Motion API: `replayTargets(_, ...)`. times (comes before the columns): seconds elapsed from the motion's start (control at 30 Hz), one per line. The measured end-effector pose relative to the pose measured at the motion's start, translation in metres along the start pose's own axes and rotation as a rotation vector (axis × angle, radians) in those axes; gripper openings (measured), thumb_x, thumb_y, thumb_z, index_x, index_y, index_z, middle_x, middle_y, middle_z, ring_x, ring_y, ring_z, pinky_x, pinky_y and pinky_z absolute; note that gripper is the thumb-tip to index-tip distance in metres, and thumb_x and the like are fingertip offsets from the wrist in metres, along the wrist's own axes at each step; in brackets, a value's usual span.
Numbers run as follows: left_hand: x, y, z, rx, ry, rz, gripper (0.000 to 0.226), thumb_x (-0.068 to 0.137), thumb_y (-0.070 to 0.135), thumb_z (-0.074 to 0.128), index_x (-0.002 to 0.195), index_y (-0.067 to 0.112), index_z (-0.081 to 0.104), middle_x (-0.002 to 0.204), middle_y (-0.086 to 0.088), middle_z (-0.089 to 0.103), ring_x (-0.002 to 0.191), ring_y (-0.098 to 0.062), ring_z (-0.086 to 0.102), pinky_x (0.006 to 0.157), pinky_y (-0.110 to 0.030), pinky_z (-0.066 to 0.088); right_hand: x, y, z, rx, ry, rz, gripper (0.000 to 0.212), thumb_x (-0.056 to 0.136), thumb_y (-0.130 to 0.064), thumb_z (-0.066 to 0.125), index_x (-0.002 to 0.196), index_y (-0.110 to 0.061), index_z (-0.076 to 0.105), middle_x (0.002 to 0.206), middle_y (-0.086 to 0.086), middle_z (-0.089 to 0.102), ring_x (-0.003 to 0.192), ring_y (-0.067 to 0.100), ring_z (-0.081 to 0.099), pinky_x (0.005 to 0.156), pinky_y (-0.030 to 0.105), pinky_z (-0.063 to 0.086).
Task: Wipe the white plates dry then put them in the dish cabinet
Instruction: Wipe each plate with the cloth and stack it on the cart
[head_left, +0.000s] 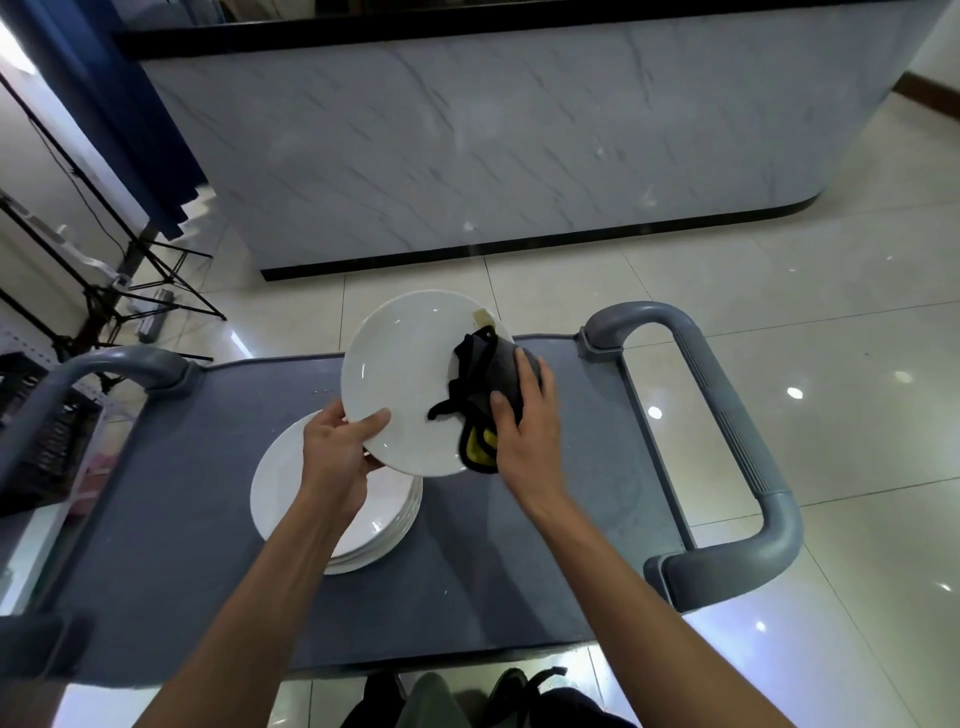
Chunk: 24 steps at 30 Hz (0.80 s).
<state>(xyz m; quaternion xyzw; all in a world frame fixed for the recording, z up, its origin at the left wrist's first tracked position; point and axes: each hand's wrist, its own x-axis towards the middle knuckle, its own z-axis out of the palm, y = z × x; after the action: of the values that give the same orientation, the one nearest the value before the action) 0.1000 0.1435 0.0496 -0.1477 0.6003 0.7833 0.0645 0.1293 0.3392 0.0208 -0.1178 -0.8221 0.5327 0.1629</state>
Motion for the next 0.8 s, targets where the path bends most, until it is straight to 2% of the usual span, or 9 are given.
replayTargets(0.07, 0.0, -0.001, -0.001, 0.036, -0.013, 0.003, 0.032, 0.085, -0.004, 0.066, 0.11, 0.016, 0.07, 0.102, -0.003, 0.076, 0.091, -0.026, 0.07, 0.068, -0.042, 0.059, 0.012, 0.0, -0.01, -0.029, -0.024, -0.036, 0.059, 0.103, -0.022, 0.052, 0.157, -0.023, 0.029, 0.161, 0.004, 0.025, 0.149, 0.018, 0.024, 0.122, 0.044, 0.026)
replayTargets(0.13, 0.0, -0.001, -0.003, 0.064, -0.027, 0.003, 0.031, 0.086, -0.005, 0.066, 0.108, 0.017, 0.07, 0.099, 0.0, 0.077, 0.09, -0.024, 0.07, 0.067, -0.043, 0.06, 0.02, -0.002, -0.019, -0.029, -0.052, -0.076, 0.066, 0.101, -0.02, 0.056, 0.158, -0.021, 0.023, 0.159, 0.003, 0.029, 0.146, 0.017, 0.028, 0.122, 0.041, 0.027)
replayTargets(0.23, 0.001, -0.002, -0.007, 0.078, -0.062, -0.001, 0.03, 0.087, -0.005, 0.065, 0.107, 0.017, 0.069, 0.097, 0.001, 0.077, 0.09, -0.024, 0.07, 0.07, -0.045, 0.061, 0.029, -0.009, -0.029, -0.029, -0.066, -0.093, 0.079, 0.096, -0.026, 0.066, 0.158, -0.024, 0.017, 0.156, -0.003, 0.033, 0.138, 0.004, 0.03, 0.115, 0.021, 0.029)
replayTargets(0.3, 0.002, -0.002, -0.009, 0.073, -0.08, -0.002, 0.03, 0.088, -0.005, 0.063, 0.109, 0.016, 0.068, 0.101, 0.0, 0.076, 0.092, -0.025, 0.069, 0.074, -0.048, 0.06, 0.036, -0.016, -0.036, -0.048, -0.07, -0.099, 0.08, 0.09, -0.032, 0.073, 0.155, -0.025, 0.026, 0.151, -0.006, 0.039, 0.129, -0.005, 0.032, 0.105, 0.012, 0.029)
replayTargets(0.43, 0.009, 0.006, -0.015, 0.087, -0.121, 0.037, 0.029, 0.087, -0.004, 0.063, 0.11, 0.013, 0.069, 0.105, -0.005, 0.074, 0.096, -0.028, 0.067, 0.07, -0.045, 0.058, 0.045, -0.026, -0.049, 0.061, -0.186, -0.049, 0.07, 0.079, -0.029, 0.082, 0.138, -0.036, 0.044, 0.121, -0.024, 0.058, 0.111, -0.008, 0.054, 0.091, 0.017, 0.049)
replayTargets(0.6, 0.015, 0.012, -0.02, 0.115, -0.165, 0.065, 0.032, 0.085, -0.002, 0.066, 0.11, 0.017, 0.07, 0.108, -0.006, 0.073, 0.097, -0.028, 0.067, 0.069, -0.044, 0.057, 0.047, -0.03, -0.055, 0.117, -0.239, -0.049, 0.07, 0.077, -0.019, 0.085, 0.135, -0.03, 0.048, 0.122, -0.012, 0.062, 0.113, 0.007, 0.06, 0.095, 0.031, 0.055)
replayTargets(0.67, 0.015, 0.011, -0.02, 0.111, -0.172, 0.062, 0.032, 0.085, -0.002, 0.065, 0.108, 0.019, 0.071, 0.107, -0.005, 0.073, 0.096, -0.027, 0.067, 0.069, -0.044, 0.057, 0.047, -0.031, -0.055, 0.125, -0.237, -0.057, 0.068, 0.077, -0.017, 0.084, 0.134, -0.03, 0.048, 0.121, -0.014, 0.062, 0.111, 0.006, 0.061, 0.093, 0.029, 0.055)
replayTargets(0.8, 0.015, 0.008, -0.017, 0.116, -0.185, 0.054, 0.033, 0.086, -0.001, 0.065, 0.111, 0.02, 0.07, 0.107, -0.003, 0.074, 0.096, -0.025, 0.067, 0.069, -0.042, 0.058, 0.042, -0.03, -0.053, 0.161, -0.181, -0.07, 0.063, 0.078, -0.015, 0.083, 0.129, -0.032, 0.051, 0.113, -0.021, 0.064, 0.105, -0.005, 0.061, 0.083, 0.014, 0.054)
